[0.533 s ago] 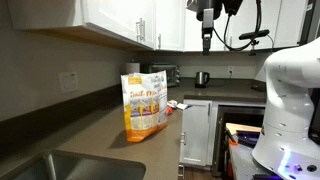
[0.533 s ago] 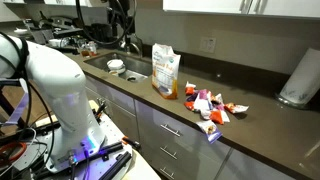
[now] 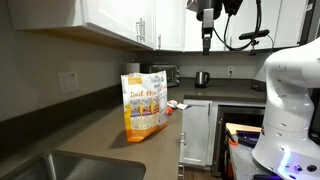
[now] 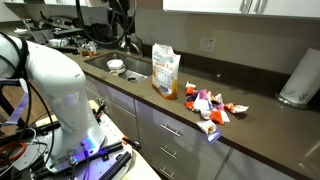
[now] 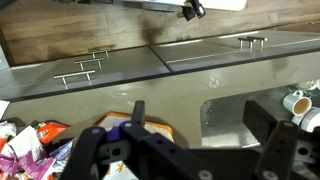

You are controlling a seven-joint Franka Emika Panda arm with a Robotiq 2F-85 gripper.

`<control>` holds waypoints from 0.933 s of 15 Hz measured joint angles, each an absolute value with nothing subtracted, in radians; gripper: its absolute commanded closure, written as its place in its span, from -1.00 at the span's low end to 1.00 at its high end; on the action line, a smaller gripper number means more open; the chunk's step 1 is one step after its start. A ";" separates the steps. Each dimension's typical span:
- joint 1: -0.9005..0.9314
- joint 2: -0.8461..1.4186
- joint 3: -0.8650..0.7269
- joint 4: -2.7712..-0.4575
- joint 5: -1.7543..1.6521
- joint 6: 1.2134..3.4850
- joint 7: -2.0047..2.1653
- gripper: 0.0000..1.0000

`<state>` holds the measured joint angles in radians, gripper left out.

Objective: Remove a small packet from the big packet and put it on the counter

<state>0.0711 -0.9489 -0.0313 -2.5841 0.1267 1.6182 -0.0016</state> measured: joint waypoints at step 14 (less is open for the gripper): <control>0.114 -0.670 0.078 -2.508 0.123 1.962 -0.032 -1.00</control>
